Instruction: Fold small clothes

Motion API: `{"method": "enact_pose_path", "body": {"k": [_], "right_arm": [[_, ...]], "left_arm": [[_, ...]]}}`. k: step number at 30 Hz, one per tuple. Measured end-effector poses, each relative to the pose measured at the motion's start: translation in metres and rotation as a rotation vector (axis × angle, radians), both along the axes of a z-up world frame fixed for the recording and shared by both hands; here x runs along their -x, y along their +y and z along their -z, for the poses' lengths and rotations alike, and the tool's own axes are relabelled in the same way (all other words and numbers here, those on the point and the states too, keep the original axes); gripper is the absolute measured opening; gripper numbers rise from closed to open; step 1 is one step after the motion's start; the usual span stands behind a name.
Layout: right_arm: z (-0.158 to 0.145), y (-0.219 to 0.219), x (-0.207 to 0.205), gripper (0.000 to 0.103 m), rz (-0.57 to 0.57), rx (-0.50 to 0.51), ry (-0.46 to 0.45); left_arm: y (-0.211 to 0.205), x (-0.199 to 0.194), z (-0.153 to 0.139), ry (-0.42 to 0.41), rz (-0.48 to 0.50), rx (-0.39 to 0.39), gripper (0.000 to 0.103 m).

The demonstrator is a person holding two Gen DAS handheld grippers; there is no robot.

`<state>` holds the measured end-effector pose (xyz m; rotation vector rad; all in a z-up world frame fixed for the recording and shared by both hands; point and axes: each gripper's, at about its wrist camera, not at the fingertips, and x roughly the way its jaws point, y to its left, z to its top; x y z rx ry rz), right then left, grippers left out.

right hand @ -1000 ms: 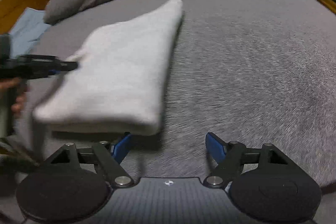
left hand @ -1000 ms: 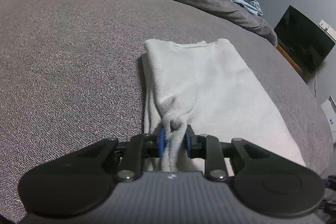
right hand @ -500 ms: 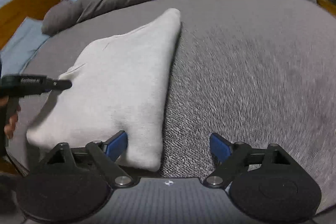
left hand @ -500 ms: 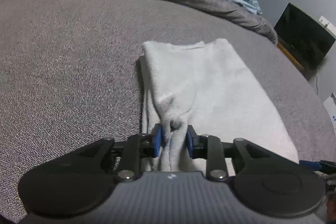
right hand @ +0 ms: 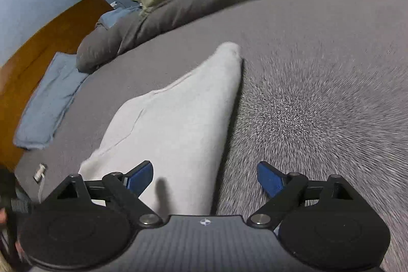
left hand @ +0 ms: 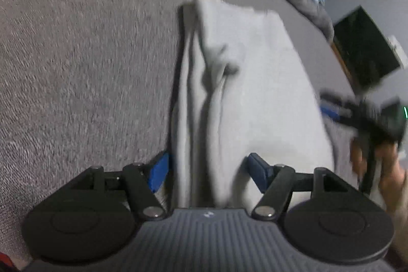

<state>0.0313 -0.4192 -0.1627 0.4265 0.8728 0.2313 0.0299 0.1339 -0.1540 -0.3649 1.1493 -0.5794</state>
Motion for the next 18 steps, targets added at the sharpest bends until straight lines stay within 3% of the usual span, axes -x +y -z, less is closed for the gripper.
{"method": "enact_pose_path", "body": {"k": [3,6,11,13,16,17,18], "right_arm": [[0.025,-0.017,-0.022,0.091,-0.014,-0.115,0.042],[0.042,-0.023,-0.046,0.095,-0.057,-0.162,0.026],[0.058,-0.011,-0.094,0.092,-0.164,-0.211,-0.03],[0.063,-0.006,-0.118,0.085,-0.199,-0.203,-0.056],[0.07,-0.008,-0.146,0.064,-0.185,-0.242,-0.08],[0.071,-0.01,-0.151,0.027,-0.169,-0.256,-0.091],[0.072,-0.012,-0.156,0.019,-0.142,-0.257,-0.105]], "left_arm": [[0.007,0.002,0.013,0.021,-0.004,0.084,0.068],[0.006,0.0,0.023,0.044,-0.002,0.163,0.068],[-0.011,-0.001,0.025,-0.034,0.062,0.18,0.067],[-0.015,-0.006,0.026,-0.068,0.083,0.191,0.052],[-0.013,-0.01,0.029,-0.058,0.066,0.256,0.035],[-0.011,-0.01,0.026,-0.06,0.064,0.28,0.033],[-0.009,-0.011,0.023,-0.069,0.066,0.308,0.03]]}}
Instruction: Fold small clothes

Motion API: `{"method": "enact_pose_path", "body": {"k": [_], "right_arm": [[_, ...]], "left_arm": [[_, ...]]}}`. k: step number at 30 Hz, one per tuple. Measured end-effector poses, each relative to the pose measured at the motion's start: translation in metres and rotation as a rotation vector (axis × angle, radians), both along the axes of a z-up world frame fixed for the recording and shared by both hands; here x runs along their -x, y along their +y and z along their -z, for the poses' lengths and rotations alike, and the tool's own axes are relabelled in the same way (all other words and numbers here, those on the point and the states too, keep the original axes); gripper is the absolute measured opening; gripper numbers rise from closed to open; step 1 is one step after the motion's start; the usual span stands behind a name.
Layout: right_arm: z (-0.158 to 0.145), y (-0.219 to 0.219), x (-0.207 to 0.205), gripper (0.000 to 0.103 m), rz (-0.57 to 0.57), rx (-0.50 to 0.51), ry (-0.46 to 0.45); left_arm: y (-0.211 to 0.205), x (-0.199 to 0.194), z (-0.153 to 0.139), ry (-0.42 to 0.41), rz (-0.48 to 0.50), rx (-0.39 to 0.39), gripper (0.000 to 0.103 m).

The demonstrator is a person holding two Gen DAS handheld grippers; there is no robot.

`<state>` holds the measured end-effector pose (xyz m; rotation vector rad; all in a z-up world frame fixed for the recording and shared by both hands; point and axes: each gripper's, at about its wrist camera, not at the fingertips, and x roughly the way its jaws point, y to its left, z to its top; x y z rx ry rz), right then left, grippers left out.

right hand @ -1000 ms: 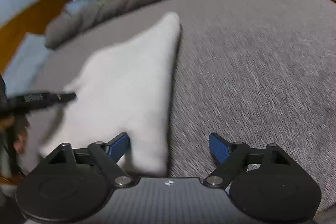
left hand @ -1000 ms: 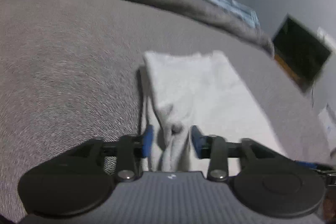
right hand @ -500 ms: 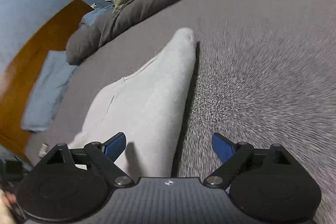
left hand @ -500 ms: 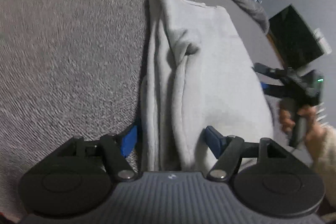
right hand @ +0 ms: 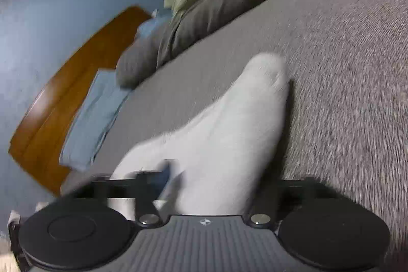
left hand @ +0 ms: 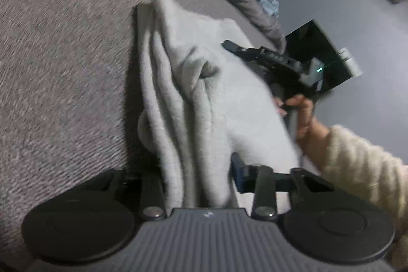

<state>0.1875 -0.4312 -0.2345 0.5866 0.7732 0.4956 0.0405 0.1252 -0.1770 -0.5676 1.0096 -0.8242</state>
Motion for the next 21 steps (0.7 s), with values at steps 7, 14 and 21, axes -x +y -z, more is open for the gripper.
{"method": "enact_pose_path", "body": {"k": [7,14,21], "right_arm": [[-0.044,0.0,-0.018,0.017,0.002,0.004,-0.177],[-0.085,-0.012,-0.066,0.046,0.153,0.187,-0.22],[-0.076,-0.027,-0.044,0.076,0.252,0.341,-0.009]], "left_arm": [[0.0,-0.027,-0.021,-0.062,0.002,0.125,0.027],[-0.026,-0.086,-0.004,-0.065,-0.073,-0.011,0.027],[-0.043,-0.082,-0.016,-0.109,-0.082,-0.136,0.043]]}}
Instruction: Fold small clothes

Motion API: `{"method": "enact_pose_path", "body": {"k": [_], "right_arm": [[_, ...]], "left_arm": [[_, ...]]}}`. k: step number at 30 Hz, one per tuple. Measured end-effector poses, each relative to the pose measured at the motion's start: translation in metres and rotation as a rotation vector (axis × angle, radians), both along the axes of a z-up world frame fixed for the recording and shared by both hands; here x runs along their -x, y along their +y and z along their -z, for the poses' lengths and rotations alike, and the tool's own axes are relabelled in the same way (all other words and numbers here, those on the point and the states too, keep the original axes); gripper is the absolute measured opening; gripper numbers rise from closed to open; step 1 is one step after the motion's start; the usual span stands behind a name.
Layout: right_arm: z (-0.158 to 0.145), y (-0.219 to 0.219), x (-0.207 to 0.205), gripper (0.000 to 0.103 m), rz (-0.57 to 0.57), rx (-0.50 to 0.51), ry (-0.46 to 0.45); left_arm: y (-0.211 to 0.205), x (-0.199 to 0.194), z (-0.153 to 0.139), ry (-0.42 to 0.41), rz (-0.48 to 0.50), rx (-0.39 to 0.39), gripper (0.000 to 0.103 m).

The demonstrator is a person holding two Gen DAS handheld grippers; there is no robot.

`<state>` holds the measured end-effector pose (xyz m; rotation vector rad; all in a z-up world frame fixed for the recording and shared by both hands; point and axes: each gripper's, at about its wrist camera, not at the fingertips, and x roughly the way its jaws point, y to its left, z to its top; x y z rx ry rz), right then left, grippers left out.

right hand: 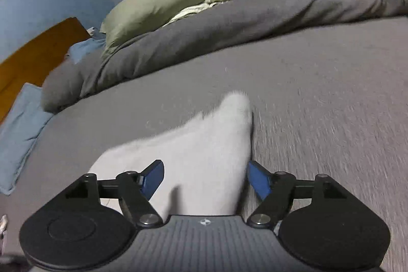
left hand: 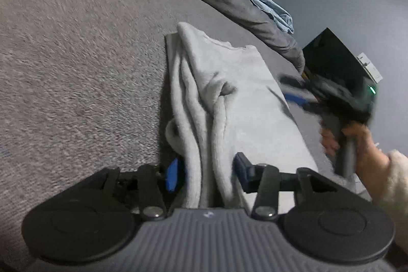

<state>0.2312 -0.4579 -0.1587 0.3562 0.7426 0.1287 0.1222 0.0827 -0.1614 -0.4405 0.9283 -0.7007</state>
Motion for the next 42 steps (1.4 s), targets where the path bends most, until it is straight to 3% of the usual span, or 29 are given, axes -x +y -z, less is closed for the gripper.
{"method": "enact_pose_path", "body": {"k": [6,10,12,14,17,19,22,23,24,27,30,36,40,42], "right_arm": [[-0.001,0.009,0.076,0.082,-0.089,-0.107,0.108],[0.019,0.025,0.128,0.082,-0.114,-0.192,0.227],[0.024,0.03,0.146,0.059,-0.086,-0.219,0.223],[0.015,0.032,0.147,0.048,-0.077,-0.178,0.197],[-0.004,0.023,0.154,0.046,-0.074,-0.173,0.166],[-0.002,0.022,0.16,0.048,-0.075,-0.146,0.181],[0.009,0.03,0.168,0.059,-0.051,-0.084,0.203],[0.006,0.033,0.175,0.068,-0.034,-0.058,0.193],[0.001,0.037,0.178,0.077,-0.016,-0.034,0.187],[-0.018,0.054,0.2,0.082,-0.027,0.096,0.163],[-0.025,0.073,0.233,0.095,-0.04,0.24,0.113],[-0.008,0.098,0.269,0.098,-0.011,0.333,0.087],[0.01,0.109,0.28,0.103,-0.018,0.41,0.012],[0.018,0.11,0.283,0.103,-0.015,0.426,-0.014]], "left_arm": [[0.015,0.023,-0.003,-0.002,-0.031,-0.025,0.043],[0.027,0.037,0.004,0.042,-0.063,-0.017,0.034],[0.019,0.045,-0.001,0.038,-0.065,-0.034,0.035],[0.007,0.052,-0.012,0.013,-0.041,-0.048,0.035],[-0.004,0.055,-0.023,-0.028,-0.018,-0.116,0.035],[0.001,0.056,-0.018,-0.01,-0.036,-0.148,0.035],[0.016,0.068,-0.025,-0.007,-0.063,-0.136,0.035],[0.019,0.073,-0.031,-0.016,-0.068,-0.152,0.036],[0.021,0.08,-0.039,-0.03,-0.068,-0.172,0.041],[0.018,0.099,-0.061,-0.091,-0.068,-0.244,0.063],[0.014,0.13,-0.064,-0.151,-0.048,-0.329,0.071],[-0.019,0.179,-0.039,-0.288,-0.031,-0.531,0.092],[-0.037,0.196,-0.012,-0.403,0.003,-0.656,0.099],[-0.042,0.197,0.0,-0.427,-0.001,-0.674,0.103]]}}
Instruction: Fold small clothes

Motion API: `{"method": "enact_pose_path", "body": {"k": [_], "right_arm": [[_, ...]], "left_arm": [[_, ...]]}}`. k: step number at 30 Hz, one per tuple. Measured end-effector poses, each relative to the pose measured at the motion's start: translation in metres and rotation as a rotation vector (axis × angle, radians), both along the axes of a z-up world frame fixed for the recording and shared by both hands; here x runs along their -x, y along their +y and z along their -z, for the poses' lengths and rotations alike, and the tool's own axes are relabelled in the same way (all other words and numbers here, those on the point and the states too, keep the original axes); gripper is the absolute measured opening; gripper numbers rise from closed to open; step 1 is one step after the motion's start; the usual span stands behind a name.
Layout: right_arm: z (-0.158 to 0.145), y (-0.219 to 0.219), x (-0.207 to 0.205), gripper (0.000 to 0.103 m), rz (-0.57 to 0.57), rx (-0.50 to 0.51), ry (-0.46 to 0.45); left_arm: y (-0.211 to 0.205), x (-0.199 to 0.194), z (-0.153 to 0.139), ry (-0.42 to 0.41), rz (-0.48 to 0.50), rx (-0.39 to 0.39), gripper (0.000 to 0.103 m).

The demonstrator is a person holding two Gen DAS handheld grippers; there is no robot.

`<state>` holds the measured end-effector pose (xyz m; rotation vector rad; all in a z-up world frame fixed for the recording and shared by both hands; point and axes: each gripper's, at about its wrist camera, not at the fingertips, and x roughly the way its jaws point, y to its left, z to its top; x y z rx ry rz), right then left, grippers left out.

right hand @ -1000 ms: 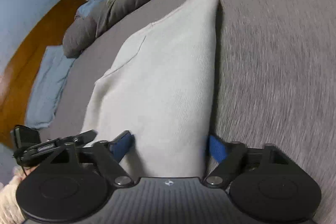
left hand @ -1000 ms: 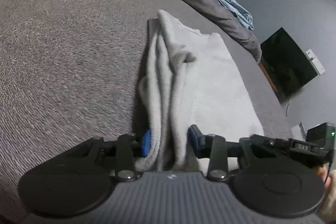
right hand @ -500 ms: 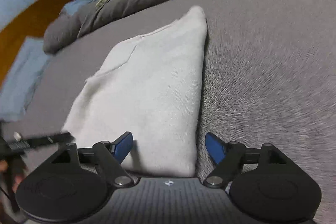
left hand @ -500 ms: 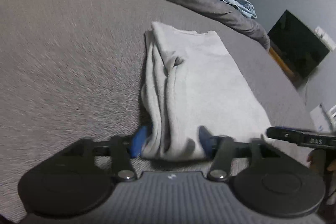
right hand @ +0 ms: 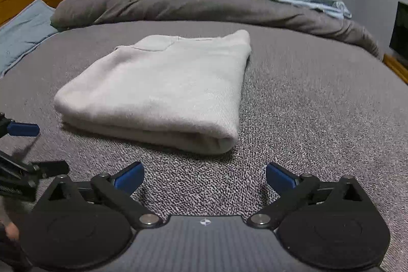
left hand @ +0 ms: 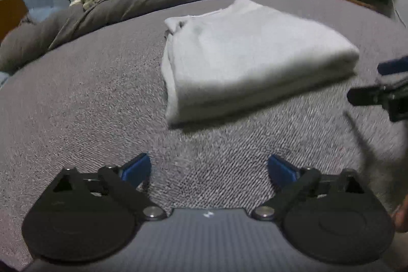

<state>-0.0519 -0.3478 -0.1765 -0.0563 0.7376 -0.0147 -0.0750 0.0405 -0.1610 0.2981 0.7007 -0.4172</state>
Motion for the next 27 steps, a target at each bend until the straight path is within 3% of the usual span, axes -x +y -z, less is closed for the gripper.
{"method": "enact_pose_path", "body": {"k": [5,15,27], "right_arm": [[0.021,0.0,0.004,0.103,0.031,0.009,0.015],[0.044,0.004,0.009,0.103,0.034,0.039,-0.029],[0.047,0.008,0.012,0.103,0.038,0.044,-0.037]], "left_arm": [[0.008,0.001,0.009,0.011,-0.047,0.073,0.103],[0.004,0.004,0.018,-0.028,-0.049,0.086,0.103],[0.005,-0.001,0.019,-0.028,-0.042,0.089,0.103]]}}
